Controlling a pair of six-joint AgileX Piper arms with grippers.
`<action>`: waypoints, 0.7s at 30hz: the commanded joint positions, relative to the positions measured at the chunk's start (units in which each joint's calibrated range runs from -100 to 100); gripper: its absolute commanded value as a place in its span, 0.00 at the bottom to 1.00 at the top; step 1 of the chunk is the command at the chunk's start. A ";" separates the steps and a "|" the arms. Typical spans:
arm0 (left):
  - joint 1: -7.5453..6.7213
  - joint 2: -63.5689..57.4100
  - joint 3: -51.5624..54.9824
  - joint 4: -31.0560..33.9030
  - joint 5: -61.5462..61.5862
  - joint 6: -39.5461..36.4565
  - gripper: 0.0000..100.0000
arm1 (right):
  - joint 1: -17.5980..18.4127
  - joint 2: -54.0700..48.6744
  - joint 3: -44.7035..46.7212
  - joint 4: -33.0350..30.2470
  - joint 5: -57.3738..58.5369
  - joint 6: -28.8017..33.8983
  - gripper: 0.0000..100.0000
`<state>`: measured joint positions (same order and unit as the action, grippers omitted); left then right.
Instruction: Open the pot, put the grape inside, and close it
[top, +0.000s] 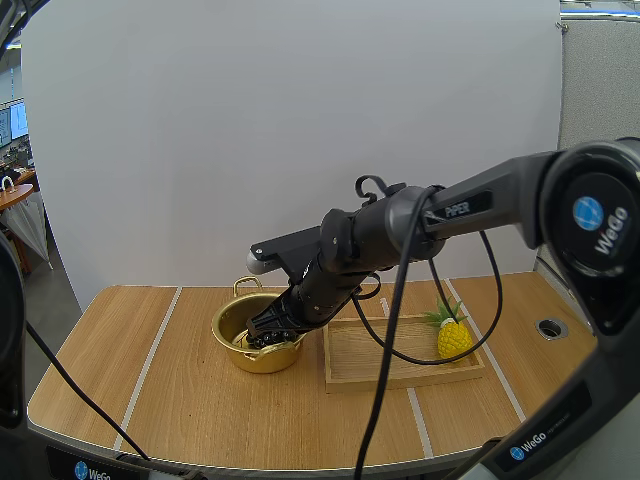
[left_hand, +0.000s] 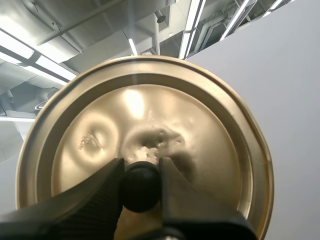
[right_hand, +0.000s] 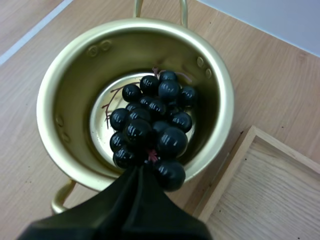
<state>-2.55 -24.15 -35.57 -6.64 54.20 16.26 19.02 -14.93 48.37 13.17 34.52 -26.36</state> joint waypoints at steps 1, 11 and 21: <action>-0.12 -0.46 -0.52 0.25 -2.68 -0.44 0.00 | -0.10 1.81 -0.47 0.25 -4.26 -0.86 0.00; -0.12 -0.46 -0.52 0.25 -2.68 -0.44 0.00 | -0.10 9.16 -6.85 0.25 -4.94 -0.99 0.00; -0.12 -0.46 -0.52 0.25 -2.68 -0.44 0.00 | -0.10 17.91 -11.13 0.25 -8.36 -1.17 0.00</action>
<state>-2.55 -24.15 -35.57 -6.64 54.20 16.26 19.02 0.65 38.16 13.28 27.52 -26.96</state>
